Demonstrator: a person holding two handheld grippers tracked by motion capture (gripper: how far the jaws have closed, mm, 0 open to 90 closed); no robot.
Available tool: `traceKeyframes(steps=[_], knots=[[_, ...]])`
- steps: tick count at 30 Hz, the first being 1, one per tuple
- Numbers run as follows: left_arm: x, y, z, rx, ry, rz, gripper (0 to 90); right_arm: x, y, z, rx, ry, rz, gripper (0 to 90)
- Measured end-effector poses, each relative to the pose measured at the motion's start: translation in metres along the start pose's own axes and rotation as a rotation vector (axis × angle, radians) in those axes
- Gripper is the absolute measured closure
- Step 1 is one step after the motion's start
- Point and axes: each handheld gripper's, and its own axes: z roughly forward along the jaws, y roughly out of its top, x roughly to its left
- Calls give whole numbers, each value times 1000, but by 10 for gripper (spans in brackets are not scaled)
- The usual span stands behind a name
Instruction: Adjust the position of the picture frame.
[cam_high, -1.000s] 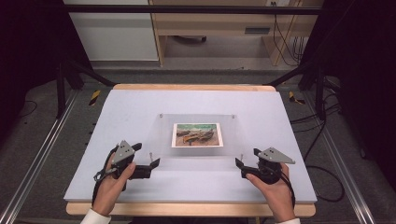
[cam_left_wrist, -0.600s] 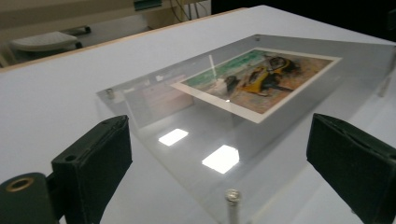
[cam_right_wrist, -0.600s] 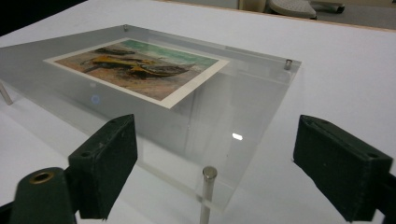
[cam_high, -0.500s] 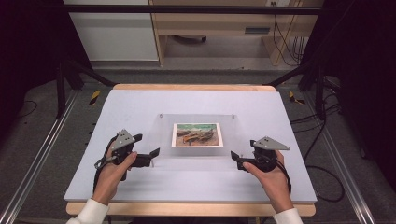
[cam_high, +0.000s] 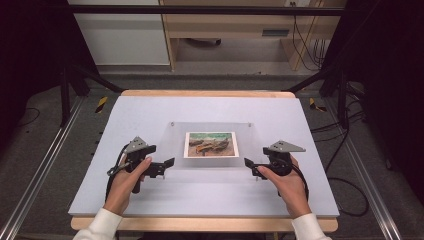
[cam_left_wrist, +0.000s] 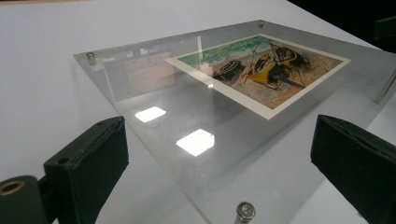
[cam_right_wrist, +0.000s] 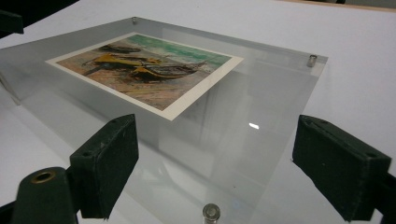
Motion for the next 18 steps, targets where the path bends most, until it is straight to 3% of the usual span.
traceKeyframes(steps=[2,7,15,18], knots=[[0,0,2,6,-8,-12,37,-1,1,2,15,1,15,152],[-1,-2,11,49,-18,17,39,-3,1,10,37,11,16,149],[2,-3,17,52,-25,-33,26,-2,1,15,51,13,25,158],[3,-3,18,53,-26,-46,21,-3,1,16,57,-8,31,164]])
